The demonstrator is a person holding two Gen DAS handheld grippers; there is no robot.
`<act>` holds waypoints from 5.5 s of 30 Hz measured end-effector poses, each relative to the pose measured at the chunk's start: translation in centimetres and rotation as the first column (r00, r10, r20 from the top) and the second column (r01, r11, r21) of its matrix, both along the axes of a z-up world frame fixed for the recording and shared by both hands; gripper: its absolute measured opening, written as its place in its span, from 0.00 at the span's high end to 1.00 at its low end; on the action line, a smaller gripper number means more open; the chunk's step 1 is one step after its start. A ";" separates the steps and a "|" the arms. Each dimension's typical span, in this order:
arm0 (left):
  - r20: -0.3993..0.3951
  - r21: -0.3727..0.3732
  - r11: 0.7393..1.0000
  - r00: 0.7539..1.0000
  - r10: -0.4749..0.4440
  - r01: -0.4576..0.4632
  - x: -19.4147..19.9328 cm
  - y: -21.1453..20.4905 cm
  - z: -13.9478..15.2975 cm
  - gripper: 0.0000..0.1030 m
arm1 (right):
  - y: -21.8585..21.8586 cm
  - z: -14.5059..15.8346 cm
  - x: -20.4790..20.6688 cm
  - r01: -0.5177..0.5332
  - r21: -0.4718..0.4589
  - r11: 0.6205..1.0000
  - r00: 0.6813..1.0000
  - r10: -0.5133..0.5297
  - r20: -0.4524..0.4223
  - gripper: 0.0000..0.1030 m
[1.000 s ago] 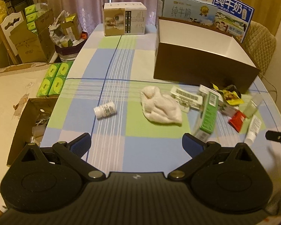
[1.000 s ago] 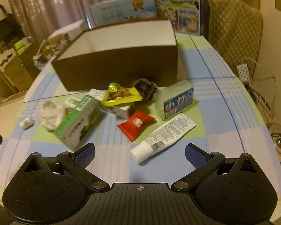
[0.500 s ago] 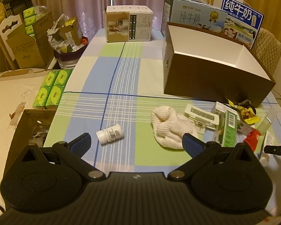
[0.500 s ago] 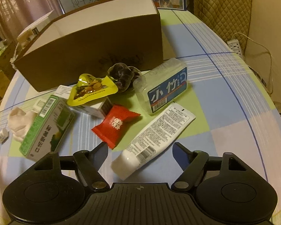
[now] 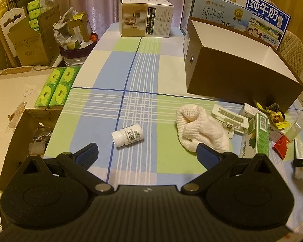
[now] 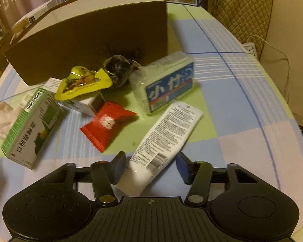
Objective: Organize objects
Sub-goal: 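Grasp the white tube with the right tool while the left tool grasps the white pill bottle, then carry the tube with the right tool while the left tool carries the bottle into the brown box, then open the right tool to drop the tube while the left tool releases the bottle in the box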
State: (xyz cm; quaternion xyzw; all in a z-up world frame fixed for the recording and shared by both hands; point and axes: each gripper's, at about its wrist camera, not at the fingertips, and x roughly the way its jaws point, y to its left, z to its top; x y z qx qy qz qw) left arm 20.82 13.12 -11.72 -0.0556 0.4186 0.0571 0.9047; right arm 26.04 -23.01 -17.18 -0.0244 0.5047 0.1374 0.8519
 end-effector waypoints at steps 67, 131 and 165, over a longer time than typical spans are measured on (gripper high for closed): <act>0.010 0.050 0.991 0.992 -0.124 0.124 5.4 -5.3 0.3 0.55 | -6.5 1.8 4.2 0.196 0.040 0.980 0.972 -0.199 0.127 0.67; 0.066 -0.075 0.983 0.985 -0.161 0.166 29.0 -15.1 -1.3 0.55 | 9.8 3.5 21.8 -0.021 0.303 0.953 0.993 -0.015 0.118 0.67; 0.066 -0.056 0.983 0.983 -0.173 0.177 28.9 -15.1 -0.9 0.26 | 8.6 3.8 22.2 0.035 0.360 0.932 0.989 -0.084 0.122 0.54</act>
